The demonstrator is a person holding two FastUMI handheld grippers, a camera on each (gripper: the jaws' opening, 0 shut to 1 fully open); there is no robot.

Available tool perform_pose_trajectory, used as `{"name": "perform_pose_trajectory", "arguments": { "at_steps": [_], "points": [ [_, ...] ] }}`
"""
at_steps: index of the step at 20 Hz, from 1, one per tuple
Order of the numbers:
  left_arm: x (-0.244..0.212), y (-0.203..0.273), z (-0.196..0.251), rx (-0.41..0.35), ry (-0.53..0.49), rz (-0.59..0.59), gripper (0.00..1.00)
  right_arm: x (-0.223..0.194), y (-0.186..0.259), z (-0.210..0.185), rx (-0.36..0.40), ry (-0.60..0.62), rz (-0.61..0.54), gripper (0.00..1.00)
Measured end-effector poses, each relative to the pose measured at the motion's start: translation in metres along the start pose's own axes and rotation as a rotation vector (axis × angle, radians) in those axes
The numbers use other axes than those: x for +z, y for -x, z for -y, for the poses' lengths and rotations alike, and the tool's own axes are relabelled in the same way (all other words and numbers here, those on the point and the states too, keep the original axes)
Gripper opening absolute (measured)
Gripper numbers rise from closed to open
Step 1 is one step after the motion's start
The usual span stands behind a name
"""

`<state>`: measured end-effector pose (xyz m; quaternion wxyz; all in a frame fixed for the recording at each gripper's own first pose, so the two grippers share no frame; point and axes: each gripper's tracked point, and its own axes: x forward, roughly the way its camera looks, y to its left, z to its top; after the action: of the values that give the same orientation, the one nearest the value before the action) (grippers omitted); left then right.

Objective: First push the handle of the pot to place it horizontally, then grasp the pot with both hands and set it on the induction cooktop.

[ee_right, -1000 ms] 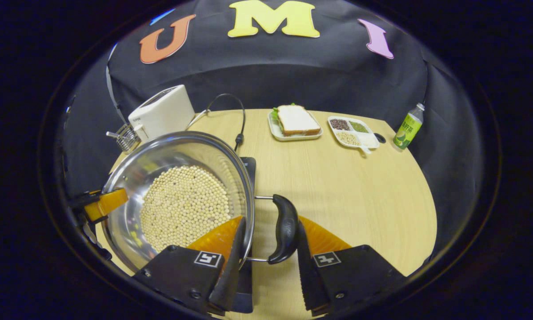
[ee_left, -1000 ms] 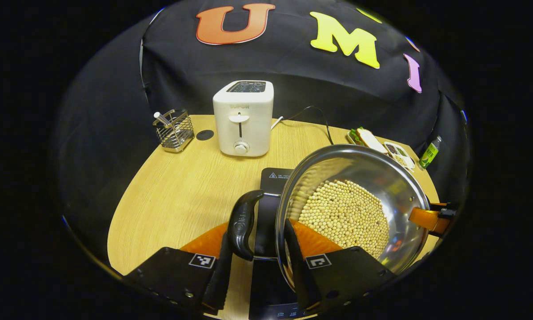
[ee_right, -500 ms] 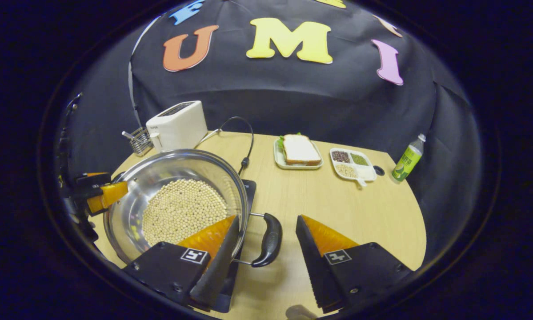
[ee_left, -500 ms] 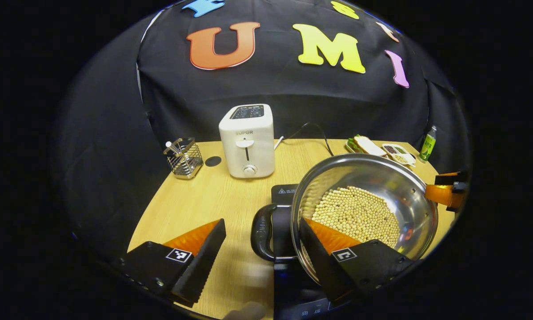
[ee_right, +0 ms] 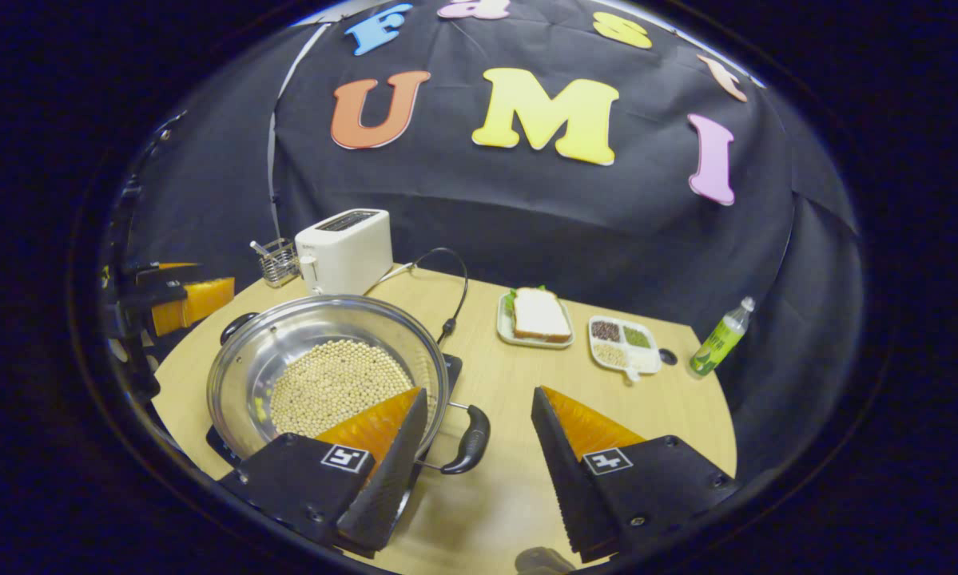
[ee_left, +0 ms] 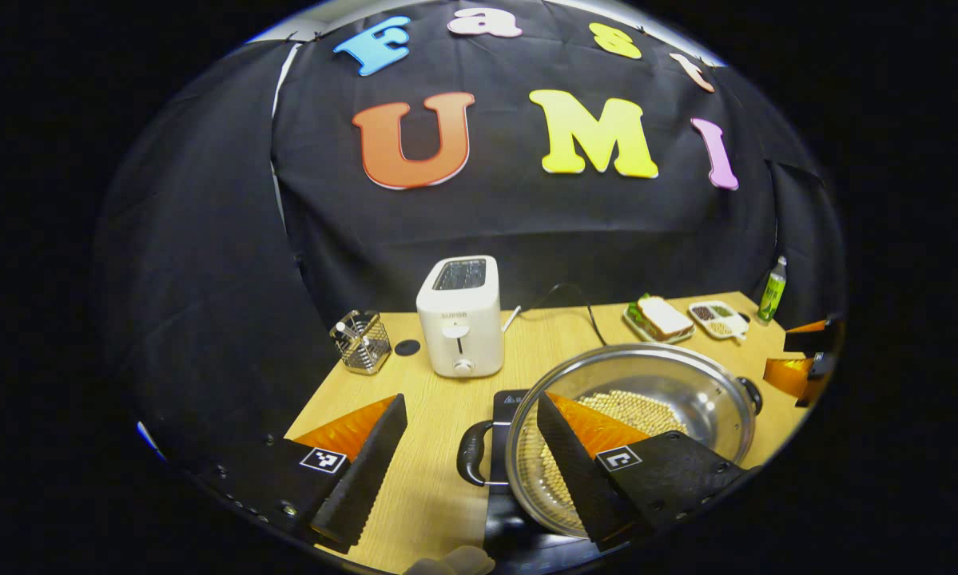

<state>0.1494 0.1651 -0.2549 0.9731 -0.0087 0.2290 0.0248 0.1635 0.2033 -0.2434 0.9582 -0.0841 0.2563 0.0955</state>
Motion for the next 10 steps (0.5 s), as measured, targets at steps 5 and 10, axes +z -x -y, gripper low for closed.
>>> {"name": "perform_pose_trajectory", "arguments": {
  "at_steps": [5,10],
  "points": [
    [0.06,0.061,0.038,-0.006,0.005,0.122,0.97,0.045,0.058,0.029,-0.006,-0.032,0.11,0.83],
    [0.103,0.122,0.092,-0.032,0.089,0.187,0.97,0.077,0.123,0.076,-0.025,-0.053,0.219,0.83]
  ]
}}
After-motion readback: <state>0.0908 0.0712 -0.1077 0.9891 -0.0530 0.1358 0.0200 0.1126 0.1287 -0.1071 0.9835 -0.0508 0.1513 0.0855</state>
